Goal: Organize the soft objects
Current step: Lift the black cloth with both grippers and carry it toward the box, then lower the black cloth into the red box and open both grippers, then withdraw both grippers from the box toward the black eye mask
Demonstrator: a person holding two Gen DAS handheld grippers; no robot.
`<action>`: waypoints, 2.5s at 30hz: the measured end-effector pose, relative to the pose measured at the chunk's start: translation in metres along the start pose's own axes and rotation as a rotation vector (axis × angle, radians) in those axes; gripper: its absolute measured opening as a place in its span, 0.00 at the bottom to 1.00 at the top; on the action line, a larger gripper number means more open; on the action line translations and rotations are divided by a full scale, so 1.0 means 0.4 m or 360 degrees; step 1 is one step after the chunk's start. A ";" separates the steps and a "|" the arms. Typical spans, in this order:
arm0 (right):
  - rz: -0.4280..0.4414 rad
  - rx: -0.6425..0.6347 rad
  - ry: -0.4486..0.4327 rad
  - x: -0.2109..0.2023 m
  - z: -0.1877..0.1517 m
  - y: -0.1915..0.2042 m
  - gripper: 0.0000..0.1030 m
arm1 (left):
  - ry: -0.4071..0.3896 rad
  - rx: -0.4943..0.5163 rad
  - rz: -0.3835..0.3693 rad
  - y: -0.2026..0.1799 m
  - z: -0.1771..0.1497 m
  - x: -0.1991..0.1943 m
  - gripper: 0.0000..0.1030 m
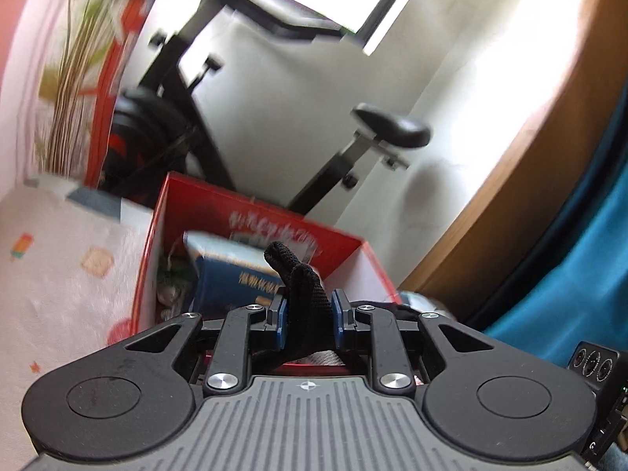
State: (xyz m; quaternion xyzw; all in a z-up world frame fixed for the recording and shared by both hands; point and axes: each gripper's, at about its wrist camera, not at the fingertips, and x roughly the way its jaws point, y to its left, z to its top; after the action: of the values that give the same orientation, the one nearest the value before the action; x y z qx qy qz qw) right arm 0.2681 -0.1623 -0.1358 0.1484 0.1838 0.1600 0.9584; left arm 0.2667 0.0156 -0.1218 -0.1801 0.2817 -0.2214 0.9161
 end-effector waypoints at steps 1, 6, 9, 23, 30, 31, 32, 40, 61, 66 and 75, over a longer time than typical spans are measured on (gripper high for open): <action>-0.0011 0.0024 0.0022 0.015 0.000 -0.012 0.10 | 0.0032 -0.0032 0.0010 0.010 0.002 0.020 0.23; -0.0073 0.0132 0.0167 0.095 -0.011 -0.060 0.10 | 0.0176 -0.0050 0.0100 0.046 0.002 0.106 0.23; -0.0097 0.0148 0.0236 0.128 -0.020 -0.072 0.10 | 0.0250 0.0008 0.0161 0.056 0.010 0.135 0.26; -0.0155 0.0090 0.0434 0.193 -0.017 -0.050 0.10 | 0.0307 0.0397 0.0491 0.077 0.065 0.186 0.43; -0.0191 0.0062 0.0422 0.155 -0.010 -0.050 0.23 | 0.0255 0.0346 0.0470 0.080 0.069 0.148 0.58; -0.0199 0.0056 0.0410 0.146 -0.008 -0.049 0.24 | 0.0235 0.0348 0.0464 0.073 0.068 0.141 0.60; -0.0213 0.0048 0.0399 0.136 -0.007 -0.047 0.25 | 0.0216 0.0355 0.0460 0.067 0.068 0.131 0.64; -0.0365 -0.0031 0.0277 0.049 0.005 -0.049 0.63 | 0.0112 0.0392 0.0426 0.019 0.043 0.068 0.73; -0.0445 -0.0116 0.0168 -0.066 -0.119 -0.032 1.00 | 0.0155 0.0342 0.0477 0.024 -0.125 -0.071 0.96; -0.0427 -0.0149 0.0233 -0.055 -0.175 -0.026 1.00 | 0.0231 0.0237 0.0481 0.067 -0.186 -0.083 0.96; -0.0382 -0.0221 0.0450 -0.010 -0.302 -0.009 1.00 | 0.0378 0.0239 0.0532 0.099 -0.266 -0.079 0.96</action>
State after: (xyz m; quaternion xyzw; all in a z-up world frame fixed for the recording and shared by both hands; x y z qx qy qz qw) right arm 0.2172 -0.1397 -0.2431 0.0351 0.3216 0.0762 0.9431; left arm 0.1919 0.0430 -0.2086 -0.0347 0.3962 -0.1064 0.9113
